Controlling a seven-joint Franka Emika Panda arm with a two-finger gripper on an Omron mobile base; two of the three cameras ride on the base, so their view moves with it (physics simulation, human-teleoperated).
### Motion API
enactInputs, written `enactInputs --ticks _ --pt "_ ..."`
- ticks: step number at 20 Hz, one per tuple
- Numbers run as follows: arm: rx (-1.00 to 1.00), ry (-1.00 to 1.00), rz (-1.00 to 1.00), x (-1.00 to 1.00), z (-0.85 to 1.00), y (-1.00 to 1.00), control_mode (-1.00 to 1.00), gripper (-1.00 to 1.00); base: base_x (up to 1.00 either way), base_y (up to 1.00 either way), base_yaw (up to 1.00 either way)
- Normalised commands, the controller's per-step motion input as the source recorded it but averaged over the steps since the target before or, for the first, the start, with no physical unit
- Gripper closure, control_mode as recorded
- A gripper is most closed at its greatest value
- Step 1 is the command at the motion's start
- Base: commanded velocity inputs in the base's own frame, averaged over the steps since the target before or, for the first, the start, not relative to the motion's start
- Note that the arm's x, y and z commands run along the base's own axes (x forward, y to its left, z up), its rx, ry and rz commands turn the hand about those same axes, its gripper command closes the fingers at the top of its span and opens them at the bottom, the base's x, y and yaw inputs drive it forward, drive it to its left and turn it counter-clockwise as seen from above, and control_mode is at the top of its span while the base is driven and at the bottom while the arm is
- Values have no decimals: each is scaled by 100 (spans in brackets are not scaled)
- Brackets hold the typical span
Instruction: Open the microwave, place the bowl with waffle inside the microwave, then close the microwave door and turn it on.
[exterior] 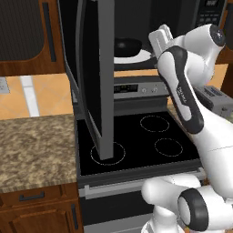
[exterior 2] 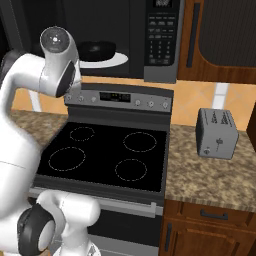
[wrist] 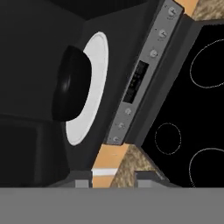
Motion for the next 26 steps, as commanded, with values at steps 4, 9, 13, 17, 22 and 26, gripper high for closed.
enactInputs --ticks 4,9,13,17,22,26 --pt "5 -11 -3 -100 3 -20 -100 100 0 0 0" --pt "1 -10 -3 -100 1 -4 -100 100 0 0 0" --pt "0 -23 0 -100 0 0 -100 100 0 0 0" --pt "0 -8 -1 -100 0 0 -100 100 0 0 0" --pt "1 0 -5 -100 0 0 -100 100 0 0 0" --pt "1 0 -8 -100 0 20 -100 100 0 0 0"
